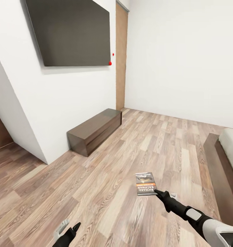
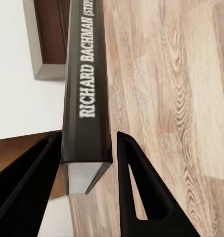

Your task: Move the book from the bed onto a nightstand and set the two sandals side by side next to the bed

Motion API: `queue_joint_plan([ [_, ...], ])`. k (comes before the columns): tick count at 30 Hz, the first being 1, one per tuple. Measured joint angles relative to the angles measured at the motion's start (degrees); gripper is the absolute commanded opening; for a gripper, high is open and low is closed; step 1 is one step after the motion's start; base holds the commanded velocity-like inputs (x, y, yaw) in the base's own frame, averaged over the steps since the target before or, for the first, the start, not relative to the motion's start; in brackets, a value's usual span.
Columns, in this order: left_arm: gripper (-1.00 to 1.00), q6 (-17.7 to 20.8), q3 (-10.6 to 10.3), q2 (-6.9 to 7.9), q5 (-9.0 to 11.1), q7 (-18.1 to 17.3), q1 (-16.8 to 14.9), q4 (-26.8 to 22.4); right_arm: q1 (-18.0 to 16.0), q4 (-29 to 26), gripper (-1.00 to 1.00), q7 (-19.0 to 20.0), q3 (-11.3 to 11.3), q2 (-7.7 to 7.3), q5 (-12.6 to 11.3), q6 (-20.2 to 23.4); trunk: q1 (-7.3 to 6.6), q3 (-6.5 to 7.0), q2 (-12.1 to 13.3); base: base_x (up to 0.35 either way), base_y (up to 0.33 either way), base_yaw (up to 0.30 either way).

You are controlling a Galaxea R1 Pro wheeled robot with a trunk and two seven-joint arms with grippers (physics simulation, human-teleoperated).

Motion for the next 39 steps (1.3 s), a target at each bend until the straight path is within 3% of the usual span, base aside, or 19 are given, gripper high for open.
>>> queue_joint_plan([
  [39, 1.00, 0.0, 0.0, 0.00, 0.0, 0.0, 0.0, 0.0, 0.0, 0.0, -1.00, 0.0, 0.1, 0.00, 0.0, 0.0, 0.00, 0.00, 0.0, 0.158, 0.000, -0.231],
])
